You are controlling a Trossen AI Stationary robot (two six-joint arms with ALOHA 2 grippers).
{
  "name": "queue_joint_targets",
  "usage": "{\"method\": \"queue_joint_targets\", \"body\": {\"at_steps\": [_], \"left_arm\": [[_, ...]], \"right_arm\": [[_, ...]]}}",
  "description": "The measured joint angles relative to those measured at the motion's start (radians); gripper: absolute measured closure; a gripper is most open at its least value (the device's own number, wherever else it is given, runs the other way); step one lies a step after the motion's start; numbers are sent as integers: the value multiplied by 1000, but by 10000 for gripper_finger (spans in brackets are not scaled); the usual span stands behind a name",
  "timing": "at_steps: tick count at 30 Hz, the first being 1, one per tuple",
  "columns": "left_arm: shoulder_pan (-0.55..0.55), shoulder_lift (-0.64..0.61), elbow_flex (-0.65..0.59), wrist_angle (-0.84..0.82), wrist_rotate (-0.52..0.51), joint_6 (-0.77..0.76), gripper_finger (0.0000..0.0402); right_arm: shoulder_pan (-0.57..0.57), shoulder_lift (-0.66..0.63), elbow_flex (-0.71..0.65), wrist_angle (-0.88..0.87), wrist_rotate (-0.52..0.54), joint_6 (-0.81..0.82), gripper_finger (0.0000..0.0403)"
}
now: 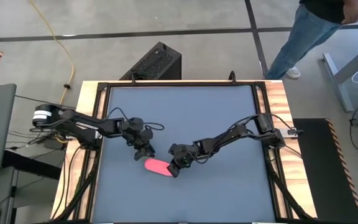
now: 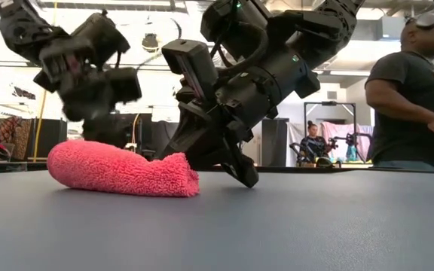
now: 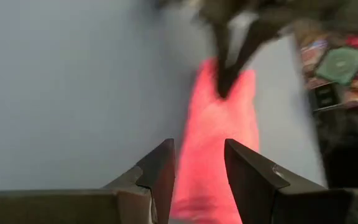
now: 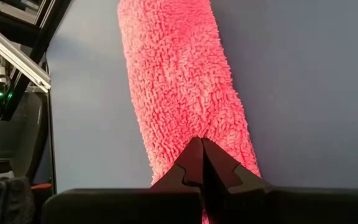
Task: Roll towel
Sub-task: Roll the pink towel
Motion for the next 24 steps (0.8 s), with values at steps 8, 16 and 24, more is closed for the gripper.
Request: {"method": "queue_joint_targets", "body": {"at_steps": [8, 16, 24], "left_arm": [[-88, -94, 2, 83, -36, -6, 274], [-203, 12, 2, 76, -125, 9, 274], [-217, 183, 2, 140, -76, -24, 274]], "right_arm": [[-2, 0, -2, 6, -1, 1, 385], [-2, 1, -3, 12, 13, 3, 385], [1, -10, -4, 16, 13, 7, 385]]}}
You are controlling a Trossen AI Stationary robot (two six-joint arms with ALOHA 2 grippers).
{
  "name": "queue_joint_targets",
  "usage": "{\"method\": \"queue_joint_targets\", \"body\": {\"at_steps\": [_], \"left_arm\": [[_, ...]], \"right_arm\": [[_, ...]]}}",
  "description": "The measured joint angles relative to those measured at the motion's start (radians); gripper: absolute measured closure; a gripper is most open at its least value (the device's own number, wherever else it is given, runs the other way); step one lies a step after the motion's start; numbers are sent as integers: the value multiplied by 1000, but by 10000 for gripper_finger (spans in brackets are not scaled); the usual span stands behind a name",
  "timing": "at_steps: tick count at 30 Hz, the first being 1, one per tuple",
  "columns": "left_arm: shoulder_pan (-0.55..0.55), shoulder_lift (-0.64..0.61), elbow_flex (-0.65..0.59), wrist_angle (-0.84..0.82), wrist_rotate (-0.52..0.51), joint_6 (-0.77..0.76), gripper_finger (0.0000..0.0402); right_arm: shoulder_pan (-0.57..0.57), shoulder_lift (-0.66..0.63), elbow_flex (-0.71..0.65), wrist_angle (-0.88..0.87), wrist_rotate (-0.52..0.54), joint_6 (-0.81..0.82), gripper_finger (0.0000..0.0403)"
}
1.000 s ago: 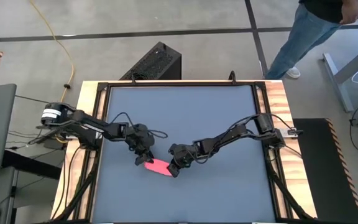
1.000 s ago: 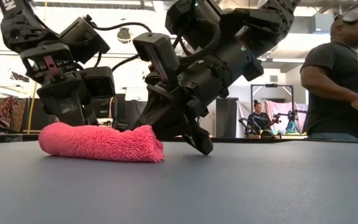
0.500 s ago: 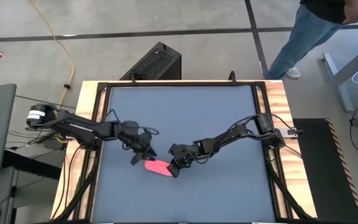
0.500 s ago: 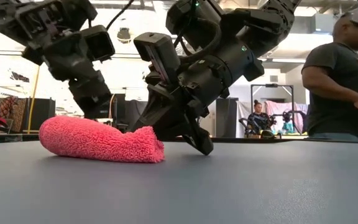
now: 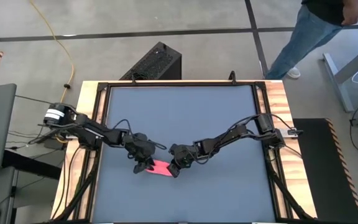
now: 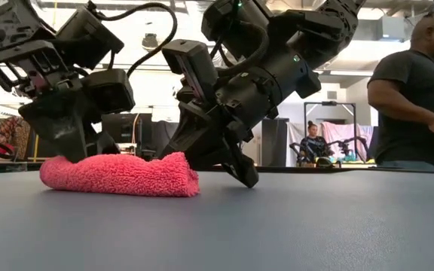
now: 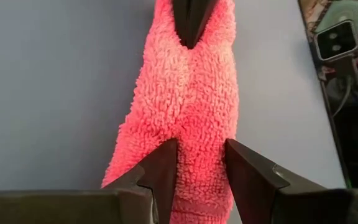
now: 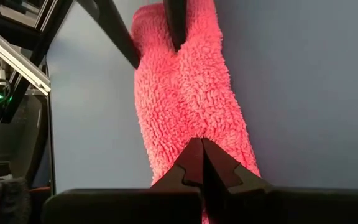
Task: Roll towel
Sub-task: Roll the pink towel
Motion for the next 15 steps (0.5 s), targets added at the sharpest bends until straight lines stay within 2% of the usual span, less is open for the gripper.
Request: {"method": "queue_joint_targets", "body": {"at_steps": [11, 15], "left_arm": [[-1, 15, 0, 35, -1, -10, 274], [-1, 15, 0, 32, -1, 8, 274]], "right_arm": [[13, -80, -4, -22, 7, -20, 385], [29, -88, -4, -17, 40, -34, 385]]}}
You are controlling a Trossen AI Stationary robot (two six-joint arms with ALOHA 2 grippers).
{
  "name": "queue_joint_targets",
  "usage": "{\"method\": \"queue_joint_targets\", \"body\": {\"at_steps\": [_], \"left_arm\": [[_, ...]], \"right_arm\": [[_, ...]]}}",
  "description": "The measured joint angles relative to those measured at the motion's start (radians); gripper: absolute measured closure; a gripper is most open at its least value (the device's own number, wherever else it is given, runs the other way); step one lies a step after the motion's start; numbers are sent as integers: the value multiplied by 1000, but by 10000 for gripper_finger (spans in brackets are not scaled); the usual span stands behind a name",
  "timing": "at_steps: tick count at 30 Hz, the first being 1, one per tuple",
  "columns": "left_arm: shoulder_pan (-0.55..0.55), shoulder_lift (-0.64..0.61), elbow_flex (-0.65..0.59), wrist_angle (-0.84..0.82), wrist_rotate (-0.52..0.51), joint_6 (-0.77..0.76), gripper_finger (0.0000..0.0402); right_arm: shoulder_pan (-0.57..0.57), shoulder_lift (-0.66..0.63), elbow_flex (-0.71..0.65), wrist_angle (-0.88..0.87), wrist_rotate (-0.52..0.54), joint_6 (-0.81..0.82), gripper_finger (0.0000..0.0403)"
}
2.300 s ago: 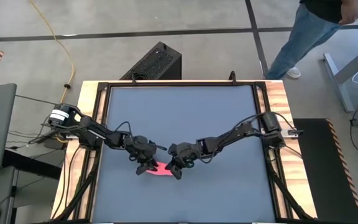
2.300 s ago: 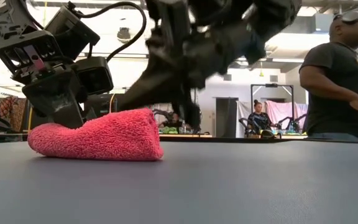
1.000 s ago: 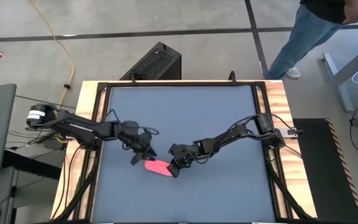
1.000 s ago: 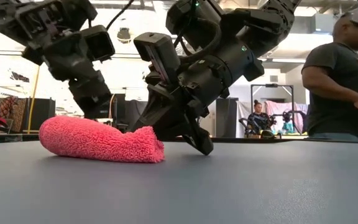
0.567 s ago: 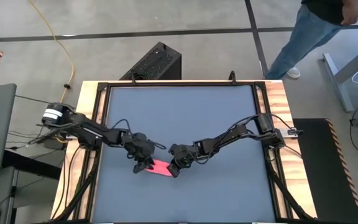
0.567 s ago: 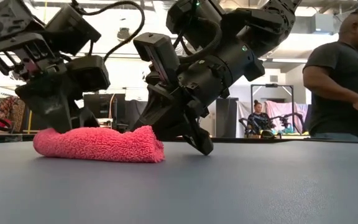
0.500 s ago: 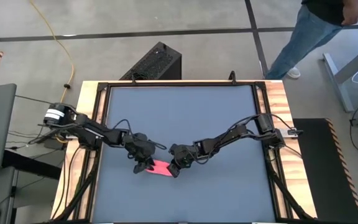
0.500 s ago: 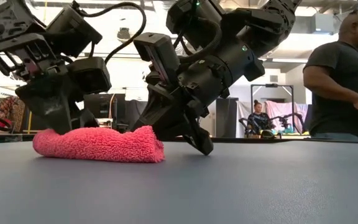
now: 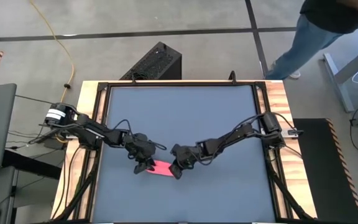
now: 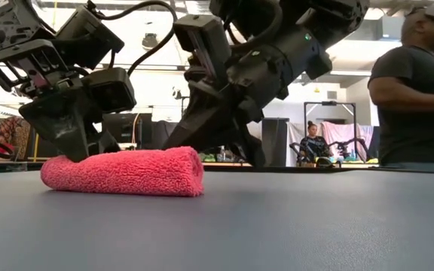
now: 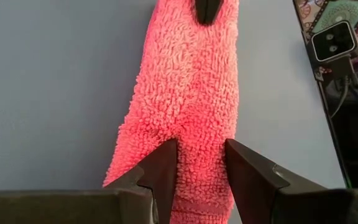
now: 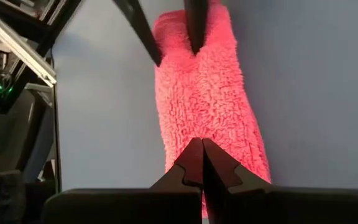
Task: Roll towel
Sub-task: Roll the pink towel
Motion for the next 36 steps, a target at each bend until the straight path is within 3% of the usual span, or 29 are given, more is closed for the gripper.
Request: {"method": "queue_joint_targets", "body": {"at_steps": [15, 27, 36], "left_arm": [[0, 0, 0, -4, -34, 19, 274], [1, 1, 0, -31, -42, -7, 274], [55, -16, 0, -40, 118, -74, 274]], "right_arm": [[36, -11, 5, 89, 87, -82, 385], [15, -11, 1, -188, 98, -137, 385], [7, -20, -28, -130, 98, -147, 385]]}}
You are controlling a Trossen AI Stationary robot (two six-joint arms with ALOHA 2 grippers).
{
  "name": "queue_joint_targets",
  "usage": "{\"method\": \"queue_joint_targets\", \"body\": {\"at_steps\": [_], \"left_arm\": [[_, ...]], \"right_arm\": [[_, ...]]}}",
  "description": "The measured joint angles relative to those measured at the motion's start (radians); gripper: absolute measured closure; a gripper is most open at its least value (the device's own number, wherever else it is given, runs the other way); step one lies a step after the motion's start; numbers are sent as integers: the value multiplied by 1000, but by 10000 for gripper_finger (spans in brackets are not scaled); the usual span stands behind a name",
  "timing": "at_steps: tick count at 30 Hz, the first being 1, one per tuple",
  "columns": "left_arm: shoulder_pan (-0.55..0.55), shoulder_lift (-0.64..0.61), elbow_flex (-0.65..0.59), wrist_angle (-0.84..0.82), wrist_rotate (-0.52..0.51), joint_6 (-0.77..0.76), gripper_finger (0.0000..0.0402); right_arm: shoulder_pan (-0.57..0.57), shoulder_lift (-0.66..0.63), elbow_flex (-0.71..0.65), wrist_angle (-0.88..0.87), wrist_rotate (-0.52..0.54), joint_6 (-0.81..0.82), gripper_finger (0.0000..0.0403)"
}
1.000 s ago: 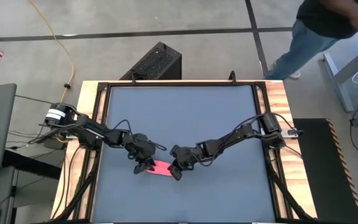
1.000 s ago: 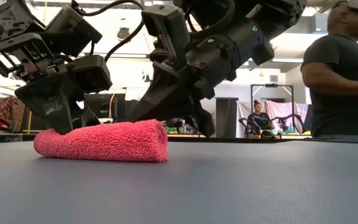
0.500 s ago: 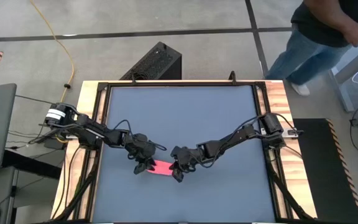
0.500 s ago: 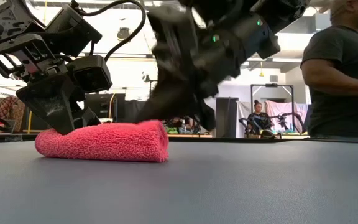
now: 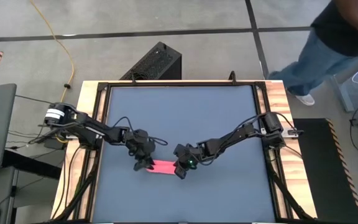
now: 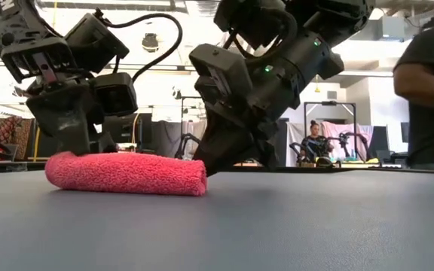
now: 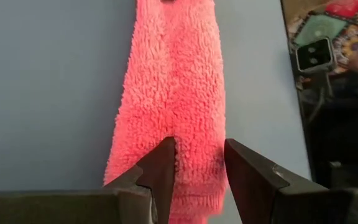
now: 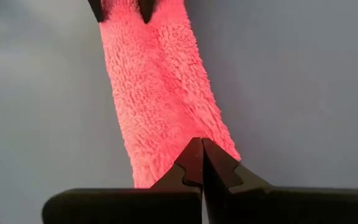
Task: Roll towel
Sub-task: Roll the pink towel
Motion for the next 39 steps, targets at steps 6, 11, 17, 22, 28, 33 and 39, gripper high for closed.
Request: {"method": "queue_joint_targets", "body": {"at_steps": [6, 11, 17, 22, 28, 33, 39], "left_arm": [[35, -92, -2, -23, 50, -15, 274], [66, -201, -1, -89, 49, -13, 274], [40, -305, 6, -65, -21, -14, 274], [-75, -277, 111, -84, -126, 94, 274], [-114, -147, 329, -393, -314, 235, 261], [-111, 19, 497, -584, -302, 322, 224], [-119, 197, 609, -674, -314, 416, 180]], "right_arm": [[-6, -59, -2, -22, -1, -58, 385], [-12, -114, -2, -28, -1, -86, 385], [-1, -183, -2, -102, 17, -85, 385], [31, -237, -1, -199, 77, -53, 385], [62, -287, 0, -310, 83, -8, 383], [102, -306, 0, -396, 88, -5, 382], [131, -304, -1, -441, 103, 7, 382]]}}
